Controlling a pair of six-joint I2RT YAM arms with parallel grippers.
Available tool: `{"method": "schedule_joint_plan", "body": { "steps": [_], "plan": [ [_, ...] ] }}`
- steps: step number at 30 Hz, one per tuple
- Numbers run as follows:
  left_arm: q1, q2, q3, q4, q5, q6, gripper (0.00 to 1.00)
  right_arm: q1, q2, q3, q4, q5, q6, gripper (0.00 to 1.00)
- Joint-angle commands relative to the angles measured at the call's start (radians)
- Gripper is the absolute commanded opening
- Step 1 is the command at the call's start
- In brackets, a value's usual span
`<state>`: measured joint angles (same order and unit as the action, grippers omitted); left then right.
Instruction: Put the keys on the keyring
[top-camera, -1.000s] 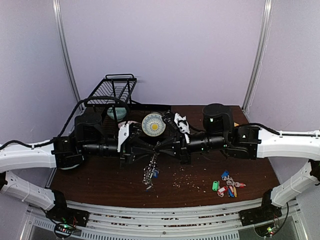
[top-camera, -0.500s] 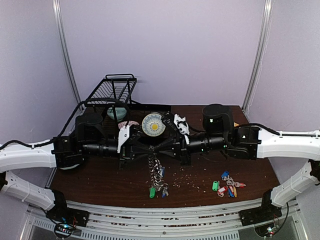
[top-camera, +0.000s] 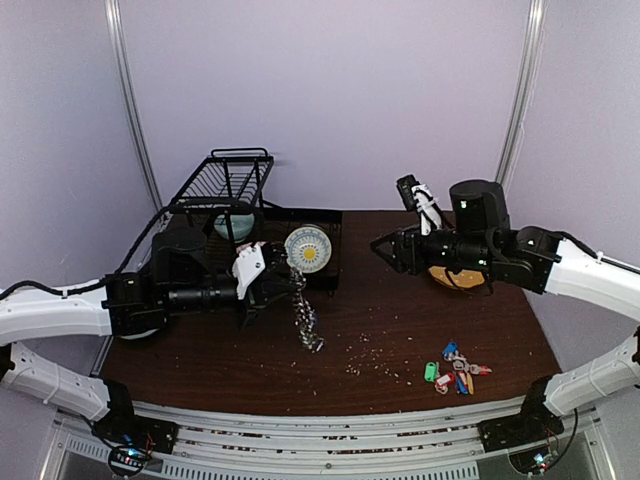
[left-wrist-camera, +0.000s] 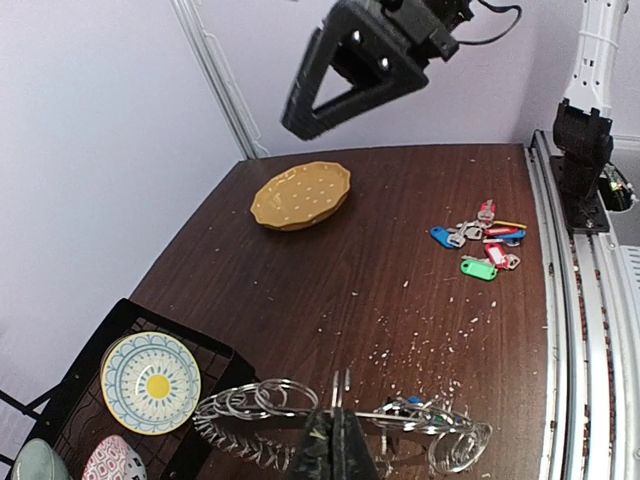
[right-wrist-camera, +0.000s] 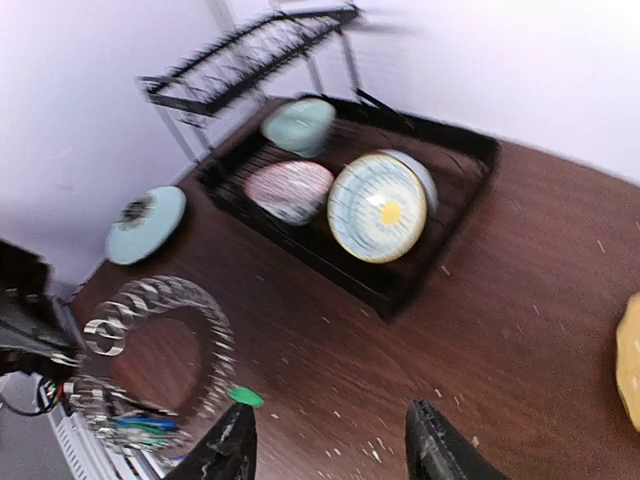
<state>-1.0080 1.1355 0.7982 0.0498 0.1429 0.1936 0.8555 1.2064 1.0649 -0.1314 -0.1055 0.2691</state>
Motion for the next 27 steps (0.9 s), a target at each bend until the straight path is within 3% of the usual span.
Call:
{"method": "schedule_joint_plan", "body": {
  "steps": [1, 5, 10, 18, 22, 27],
  "plan": [
    [0.002, -0.014, 0.006, 0.078, -0.077, -0.007, 0.00, -0.045, 0.025, -0.012, -0.421, 0.295, 0.250, 0.53],
    [0.002, -0.012, 0.010, 0.074, -0.095, -0.020, 0.00, -0.055, 0.021, -0.099, -0.576, 0.381, 0.361, 0.53],
    [0.002, -0.021, 0.006, 0.072, -0.084, -0.017, 0.00, -0.056, 0.091, -0.207, -0.638, 0.319, 0.455, 0.48],
    [0.002, -0.045, -0.008, 0.072, -0.074, -0.002, 0.00, -0.055, 0.115, -0.377, -0.465, 0.318, 0.622, 0.40],
    [0.002, -0.050, -0.011, 0.072, -0.068, 0.003, 0.00, -0.055, 0.141, -0.390, -0.428, 0.305, 0.639, 0.41],
    [0.001, -0.055, -0.014, 0.073, -0.059, 0.009, 0.00, -0.057, 0.158, -0.410, -0.404, 0.309, 0.634, 0.34]
  ]
}}
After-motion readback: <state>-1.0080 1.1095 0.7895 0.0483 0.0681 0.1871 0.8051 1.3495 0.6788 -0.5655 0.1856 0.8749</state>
